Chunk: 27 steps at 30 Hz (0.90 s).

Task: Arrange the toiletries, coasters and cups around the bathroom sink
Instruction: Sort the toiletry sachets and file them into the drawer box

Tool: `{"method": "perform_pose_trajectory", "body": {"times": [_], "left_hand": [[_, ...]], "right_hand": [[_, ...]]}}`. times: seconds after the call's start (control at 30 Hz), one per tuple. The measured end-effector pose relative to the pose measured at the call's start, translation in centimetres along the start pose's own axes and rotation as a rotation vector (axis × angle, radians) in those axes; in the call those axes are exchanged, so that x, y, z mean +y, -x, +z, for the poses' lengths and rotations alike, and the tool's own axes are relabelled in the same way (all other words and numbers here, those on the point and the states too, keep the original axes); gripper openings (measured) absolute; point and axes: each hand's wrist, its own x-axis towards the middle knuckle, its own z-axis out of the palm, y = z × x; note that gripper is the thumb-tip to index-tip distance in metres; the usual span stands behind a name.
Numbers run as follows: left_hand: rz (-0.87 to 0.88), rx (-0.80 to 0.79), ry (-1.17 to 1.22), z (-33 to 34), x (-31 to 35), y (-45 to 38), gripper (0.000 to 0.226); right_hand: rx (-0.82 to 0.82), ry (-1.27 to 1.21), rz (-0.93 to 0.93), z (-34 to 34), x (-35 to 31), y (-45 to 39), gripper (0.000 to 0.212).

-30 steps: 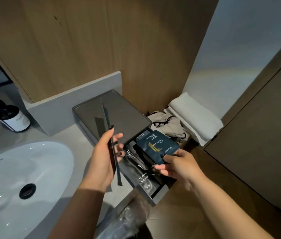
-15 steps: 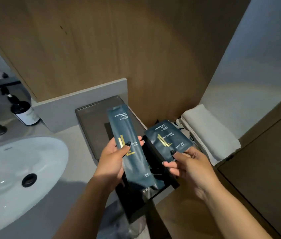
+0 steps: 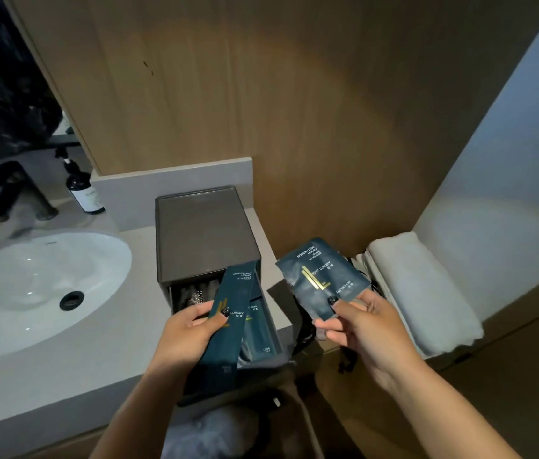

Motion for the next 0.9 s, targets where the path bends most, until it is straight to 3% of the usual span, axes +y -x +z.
{"method": "perform_pose_trajectory", "body": {"times": [0.47,0.9], "left_hand": [[0.049,0.237,-0.190,0.7,-2.0,0.9,0.017],[0.000,0.248,-0.153,1.7,-2.6,-0.3,0.017]], "right_hand": [[-0.156,0.024,0.013,-1.7,-0.1,0.1,0.016],[-0.099,0.010,0.068,-2.4,-0.3,-0.4,0.014]]}}
